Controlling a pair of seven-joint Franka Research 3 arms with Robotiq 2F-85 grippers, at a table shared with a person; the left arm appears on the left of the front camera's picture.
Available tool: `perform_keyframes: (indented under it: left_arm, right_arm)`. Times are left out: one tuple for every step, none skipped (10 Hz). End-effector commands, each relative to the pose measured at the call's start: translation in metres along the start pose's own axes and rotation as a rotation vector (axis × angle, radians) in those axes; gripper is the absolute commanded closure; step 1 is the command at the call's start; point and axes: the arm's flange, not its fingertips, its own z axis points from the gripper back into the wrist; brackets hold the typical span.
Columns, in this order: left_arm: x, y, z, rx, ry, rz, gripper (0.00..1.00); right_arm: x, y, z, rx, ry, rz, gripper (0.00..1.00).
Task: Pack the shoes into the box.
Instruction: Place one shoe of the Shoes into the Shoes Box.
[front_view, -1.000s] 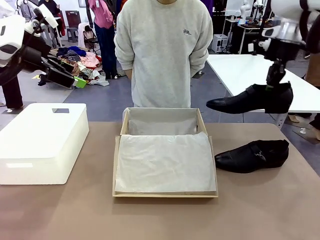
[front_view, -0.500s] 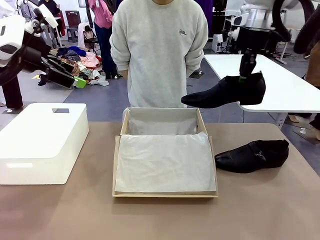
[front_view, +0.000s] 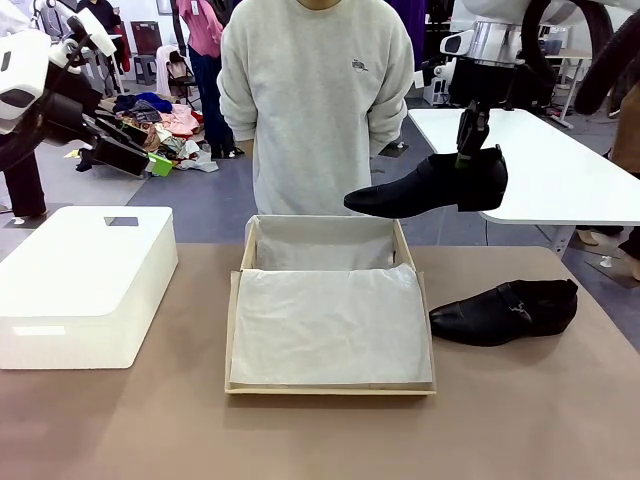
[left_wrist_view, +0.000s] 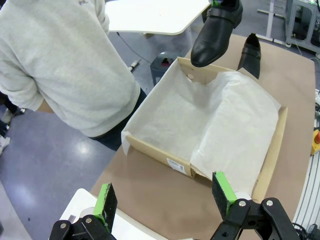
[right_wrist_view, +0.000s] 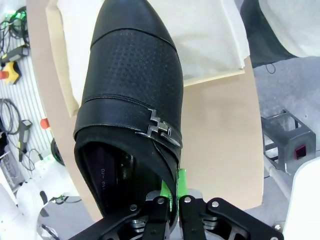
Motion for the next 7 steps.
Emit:
perform_keyframes:
  left_arm:
    - [0.0,0.0,0.0,-0.006,-0.006,0.002,0.0]
    - [0.0,0.0,0.0,-0.006,-0.006,0.002,0.0]
    - [0.0,0.0,0.0,-0.006,-0.006,0.002,0.0]
    - [0.0,0.0,0.0,-0.006,-0.006,0.002,0.0]
    - [0.0,0.0,0.0,-0.006,-0.006,0.002,0.0]
    - [0.0,0.0,0.0,-0.006,-0.006,0.002,0.0]
    - [0.0,0.0,0.0,-0.006,-0.006,0.002,0.0]
  right_arm:
    - [-0.002,0.002,0.004,0.001,0.002,-0.002,1.0]
    - [-0.002,0.002,0.004,0.001,0.002,-0.002,1.0]
    - [-0.002,0.002,0.004,0.001,0.002,-0.002,1.0]
    - [-0.001,0.0,0.0,0.003,0.002,-0.001,1.0]
    - [0.008,0.001,-0.004,-0.036,-0.032,-0.026,1.0]
    - [0.02,0.002,-0.007,-0.06,-0.074,-0.029,1.0]
    - [0.03,0.0,-0.014,-0.061,-0.076,-0.022,1.0]
